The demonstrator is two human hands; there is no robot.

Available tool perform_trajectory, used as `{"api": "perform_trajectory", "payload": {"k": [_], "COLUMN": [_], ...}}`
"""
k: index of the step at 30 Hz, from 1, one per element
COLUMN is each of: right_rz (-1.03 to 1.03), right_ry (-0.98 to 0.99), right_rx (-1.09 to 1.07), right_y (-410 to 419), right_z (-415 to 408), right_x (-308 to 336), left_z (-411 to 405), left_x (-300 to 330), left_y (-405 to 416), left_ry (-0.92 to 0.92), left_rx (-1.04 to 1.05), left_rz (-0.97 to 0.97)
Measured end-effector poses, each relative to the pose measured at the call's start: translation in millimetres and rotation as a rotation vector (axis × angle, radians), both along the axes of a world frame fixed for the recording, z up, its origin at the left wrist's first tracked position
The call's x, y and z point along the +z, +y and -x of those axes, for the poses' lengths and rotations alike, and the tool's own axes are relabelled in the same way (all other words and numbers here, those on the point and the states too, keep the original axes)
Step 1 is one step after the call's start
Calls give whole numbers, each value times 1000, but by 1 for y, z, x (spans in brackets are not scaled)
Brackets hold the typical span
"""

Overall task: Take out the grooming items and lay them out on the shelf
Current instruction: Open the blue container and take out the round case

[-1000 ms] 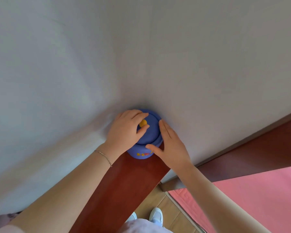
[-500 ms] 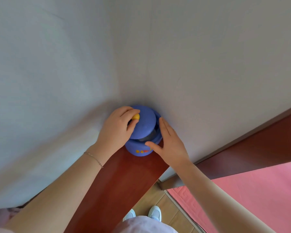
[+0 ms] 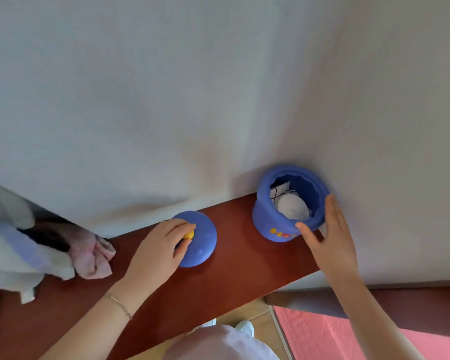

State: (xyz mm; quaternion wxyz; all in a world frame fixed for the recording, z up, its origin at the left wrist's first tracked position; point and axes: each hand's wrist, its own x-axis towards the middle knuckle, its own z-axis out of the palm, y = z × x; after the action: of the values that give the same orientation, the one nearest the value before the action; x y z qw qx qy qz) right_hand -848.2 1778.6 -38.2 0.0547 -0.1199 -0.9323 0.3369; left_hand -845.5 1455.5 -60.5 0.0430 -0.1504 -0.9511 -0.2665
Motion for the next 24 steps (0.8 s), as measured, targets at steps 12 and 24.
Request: {"api": "perform_trajectory", "payload": {"k": [12, 24], "right_rz": [16, 69], "right_ry": [-1, 5], "right_rx": [1, 6], "right_y": [1, -2], "right_z": [0, 0], "right_x": [-4, -3], "left_z": [-22, 5], "left_x": [-42, -3], "left_y": [-20, 23], "left_ry": [-103, 13], "left_rx": [97, -30], "left_rz": [86, 56]}}
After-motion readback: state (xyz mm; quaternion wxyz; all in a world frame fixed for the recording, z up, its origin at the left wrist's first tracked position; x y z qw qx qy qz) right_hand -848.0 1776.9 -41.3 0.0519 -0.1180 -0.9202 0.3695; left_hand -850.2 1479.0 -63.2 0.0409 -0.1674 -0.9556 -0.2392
